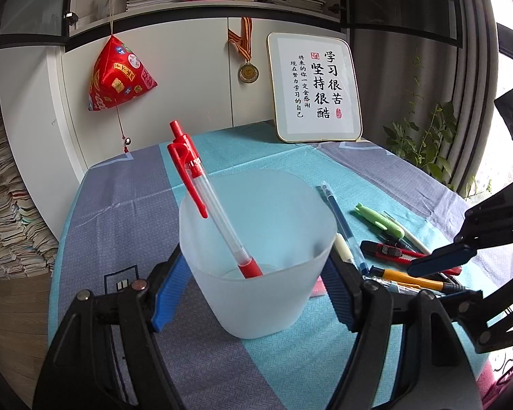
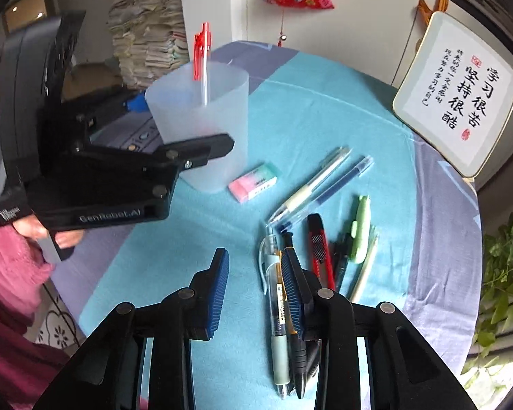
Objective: Organize stationery
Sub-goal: 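Lift the red pen with the right gripper and drop it into the cup, then grasp the clear blue-ink pen with the right gripper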
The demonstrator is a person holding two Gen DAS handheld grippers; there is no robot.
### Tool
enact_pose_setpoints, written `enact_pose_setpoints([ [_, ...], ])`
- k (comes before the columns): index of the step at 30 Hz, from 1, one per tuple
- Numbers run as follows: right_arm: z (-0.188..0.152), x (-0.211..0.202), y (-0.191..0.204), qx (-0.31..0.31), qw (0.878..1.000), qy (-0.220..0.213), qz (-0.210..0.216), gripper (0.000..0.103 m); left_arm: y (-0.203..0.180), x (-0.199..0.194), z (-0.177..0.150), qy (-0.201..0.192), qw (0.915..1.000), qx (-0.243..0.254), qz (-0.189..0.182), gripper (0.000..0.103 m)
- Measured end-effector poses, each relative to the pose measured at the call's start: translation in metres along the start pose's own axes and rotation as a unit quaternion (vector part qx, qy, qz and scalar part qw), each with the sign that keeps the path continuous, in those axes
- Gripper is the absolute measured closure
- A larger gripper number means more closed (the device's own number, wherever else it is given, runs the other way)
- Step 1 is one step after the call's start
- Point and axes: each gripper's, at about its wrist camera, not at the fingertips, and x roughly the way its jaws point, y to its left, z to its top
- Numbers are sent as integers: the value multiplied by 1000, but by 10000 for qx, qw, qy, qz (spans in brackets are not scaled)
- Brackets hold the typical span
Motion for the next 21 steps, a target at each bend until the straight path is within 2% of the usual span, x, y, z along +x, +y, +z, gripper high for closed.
enact_pose_setpoints([
  [6,4,15,-4,-91,9999,71,-14,70,0,0,0,0,10000,1,3,31],
  [9,6,23,-5,-115,9998,172,13,78,0,0,0,1,10000,2,1,31],
  [12,9,34,-8,-162,9995,276,-75,80,0,0,0,0,10000,3,0,31],
  [19,17,41,-8,-216,9989,376,153,80,0,0,0,4,10000,0,-4,31],
  [20,18,40,-9,-168,9988,418,189,87,0,0,0,5,10000,-2,-6,31],
  [21,18,38,-9,-119,9988,430,182,87,1,0,0,6,10000,-8,-12,31],
])
